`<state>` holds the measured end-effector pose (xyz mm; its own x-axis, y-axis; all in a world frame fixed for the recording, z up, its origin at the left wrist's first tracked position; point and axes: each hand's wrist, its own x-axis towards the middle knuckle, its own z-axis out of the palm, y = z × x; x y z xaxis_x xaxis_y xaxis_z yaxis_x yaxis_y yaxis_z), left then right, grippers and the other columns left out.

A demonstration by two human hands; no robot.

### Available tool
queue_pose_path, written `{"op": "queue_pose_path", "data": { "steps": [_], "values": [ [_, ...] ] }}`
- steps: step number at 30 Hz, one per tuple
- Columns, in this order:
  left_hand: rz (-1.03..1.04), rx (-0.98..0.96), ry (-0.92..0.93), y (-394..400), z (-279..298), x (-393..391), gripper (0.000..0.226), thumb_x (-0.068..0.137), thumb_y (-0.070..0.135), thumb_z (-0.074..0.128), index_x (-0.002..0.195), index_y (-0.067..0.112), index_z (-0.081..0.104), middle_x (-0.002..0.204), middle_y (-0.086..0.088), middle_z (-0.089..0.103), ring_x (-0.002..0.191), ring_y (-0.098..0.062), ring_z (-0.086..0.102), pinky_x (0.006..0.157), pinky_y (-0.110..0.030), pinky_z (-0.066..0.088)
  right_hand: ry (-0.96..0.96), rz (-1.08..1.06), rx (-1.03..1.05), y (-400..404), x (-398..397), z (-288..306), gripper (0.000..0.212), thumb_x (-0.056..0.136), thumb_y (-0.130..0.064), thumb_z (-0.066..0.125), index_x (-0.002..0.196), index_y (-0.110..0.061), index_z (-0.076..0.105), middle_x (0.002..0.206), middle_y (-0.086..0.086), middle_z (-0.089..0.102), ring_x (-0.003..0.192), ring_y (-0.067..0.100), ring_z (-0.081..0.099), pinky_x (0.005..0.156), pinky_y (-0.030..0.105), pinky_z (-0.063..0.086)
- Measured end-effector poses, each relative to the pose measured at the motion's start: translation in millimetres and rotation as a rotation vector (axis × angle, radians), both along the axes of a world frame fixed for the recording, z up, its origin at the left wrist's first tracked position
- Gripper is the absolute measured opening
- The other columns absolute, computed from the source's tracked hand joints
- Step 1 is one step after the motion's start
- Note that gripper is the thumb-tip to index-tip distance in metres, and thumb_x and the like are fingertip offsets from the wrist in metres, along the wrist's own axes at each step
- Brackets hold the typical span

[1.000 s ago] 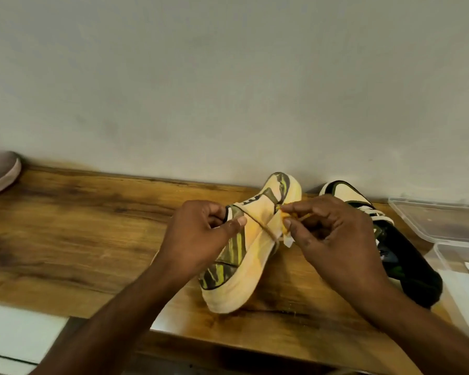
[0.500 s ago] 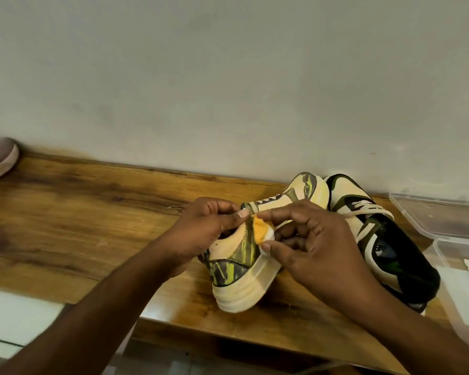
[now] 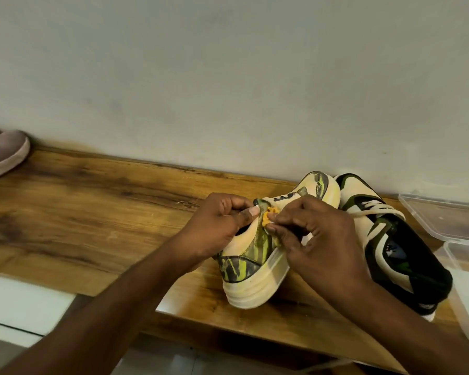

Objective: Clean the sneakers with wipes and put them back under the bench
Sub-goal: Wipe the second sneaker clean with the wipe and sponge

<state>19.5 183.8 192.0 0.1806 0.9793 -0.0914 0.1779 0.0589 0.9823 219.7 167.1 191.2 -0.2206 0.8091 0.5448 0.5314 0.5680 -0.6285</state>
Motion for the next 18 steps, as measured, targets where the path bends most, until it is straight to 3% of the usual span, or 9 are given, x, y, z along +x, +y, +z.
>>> {"op": "queue_pose_path", "data": {
  "steps": [6, 13, 18],
  "values": [
    [0.064, 0.016, -0.022, 5, -6, -6, 0.020, 0.103, 0.014, 0.063, 0.096, 0.005, 0.079, 0.085, -0.013, 0.078, 0.071, -0.018, 0.066, 0.066, -0.027, 0.052, -0.138, 0.211, 0.093, -18, -14, -7, 0.013, 0.083, 0.001, 0.082, 0.094, -0.007, 0.080, 0.093, -0.001, 0.067, 0.083, 0.010, 0.065, 0.065, 0.029, 0.055],
    [0.055, 0.040, 0.033, 7, -8, 1, 0.022, 0.104, 0.015, 0.062, 0.096, 0.002, 0.077, 0.091, -0.028, 0.074, 0.075, -0.026, 0.063, 0.073, -0.039, 0.051, -0.056, 0.030, 0.065, 0, -7, -4, 0.022, 0.078, 0.007, 0.083, 0.094, -0.009, 0.080, 0.092, -0.002, 0.068, 0.087, 0.010, 0.066, 0.072, 0.029, 0.058],
    [0.059, 0.063, 0.008, 8, -10, -2, 0.024, 0.105, 0.012, 0.061, 0.087, 0.004, 0.076, 0.069, -0.018, 0.064, 0.060, -0.013, 0.049, 0.059, -0.023, 0.041, -0.133, 0.241, 0.065, -21, -25, -6, 0.015, 0.081, 0.006, 0.079, 0.087, -0.007, 0.075, 0.091, 0.000, 0.064, 0.081, 0.012, 0.061, 0.062, 0.032, 0.052]
  ]
}}
